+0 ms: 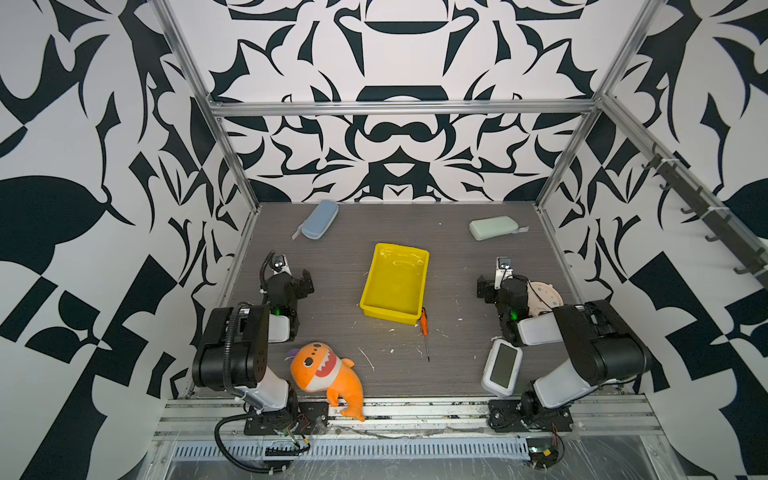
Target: Put the screwdriver in the bin
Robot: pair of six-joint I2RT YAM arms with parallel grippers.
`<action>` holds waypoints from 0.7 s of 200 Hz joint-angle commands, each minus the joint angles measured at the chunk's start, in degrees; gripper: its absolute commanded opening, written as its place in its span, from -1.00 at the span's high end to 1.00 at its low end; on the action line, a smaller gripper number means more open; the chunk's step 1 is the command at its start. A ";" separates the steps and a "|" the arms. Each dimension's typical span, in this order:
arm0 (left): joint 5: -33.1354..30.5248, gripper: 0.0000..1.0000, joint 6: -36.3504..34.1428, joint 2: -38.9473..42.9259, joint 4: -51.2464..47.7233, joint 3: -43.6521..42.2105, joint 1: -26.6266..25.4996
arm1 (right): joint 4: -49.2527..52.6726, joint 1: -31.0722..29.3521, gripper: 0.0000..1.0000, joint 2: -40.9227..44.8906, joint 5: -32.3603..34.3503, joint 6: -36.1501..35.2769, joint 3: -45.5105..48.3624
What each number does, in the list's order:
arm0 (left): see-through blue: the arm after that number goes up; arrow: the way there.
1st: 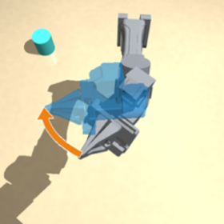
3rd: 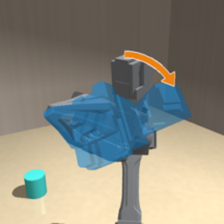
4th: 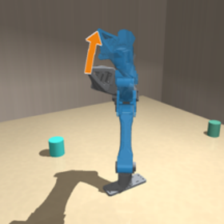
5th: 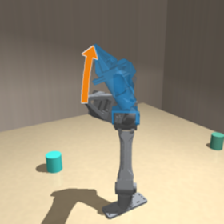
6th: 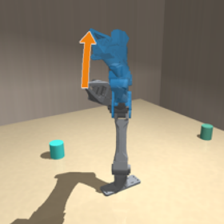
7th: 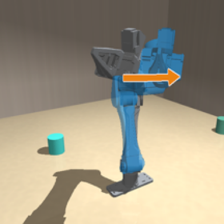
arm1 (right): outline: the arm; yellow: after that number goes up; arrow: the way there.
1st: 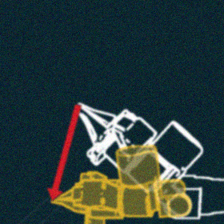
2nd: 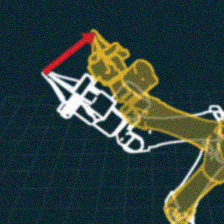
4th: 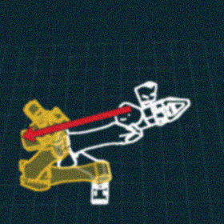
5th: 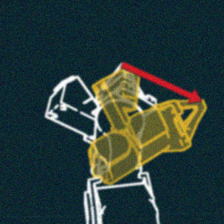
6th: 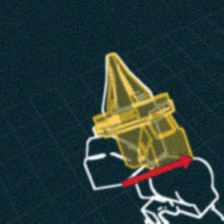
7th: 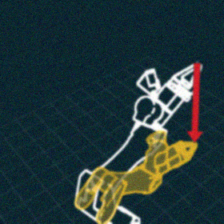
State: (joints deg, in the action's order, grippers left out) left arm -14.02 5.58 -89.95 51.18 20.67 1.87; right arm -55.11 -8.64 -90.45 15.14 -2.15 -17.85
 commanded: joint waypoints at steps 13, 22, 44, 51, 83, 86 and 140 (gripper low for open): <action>0.32 -0.99 0.40 1.05 1.08 0.74 0.24 | -1.95 0.10 -1.00 1.17 -1.73 -1.03 -0.26; 0.31 -0.99 0.47 1.01 1.08 0.71 0.24 | -2.08 0.12 -1.00 1.13 -1.78 -1.03 -0.26; 0.35 -0.99 0.44 1.01 1.09 0.70 0.24 | -2.02 0.12 -1.00 1.16 -1.92 -1.09 -0.33; 0.31 -1.00 0.44 1.03 1.03 0.69 0.24 | -1.84 0.12 -1.00 1.16 -1.95 -1.08 -0.35; 0.35 -0.99 0.40 0.98 1.12 0.73 0.23 | -1.71 0.12 -1.00 1.22 -1.98 -1.01 -0.38; 0.36 -1.00 0.44 1.00 1.04 0.75 0.22 | -1.67 0.11 -1.00 1.18 -1.98 -1.00 -0.35; 0.31 -0.99 0.44 1.01 0.96 0.78 0.24 | -1.82 0.12 -1.00 1.16 -1.72 -1.05 -0.30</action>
State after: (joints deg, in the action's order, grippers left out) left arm -14.02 5.61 -89.95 51.18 20.67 1.87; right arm -55.11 -8.64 -90.45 13.26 -3.01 -17.82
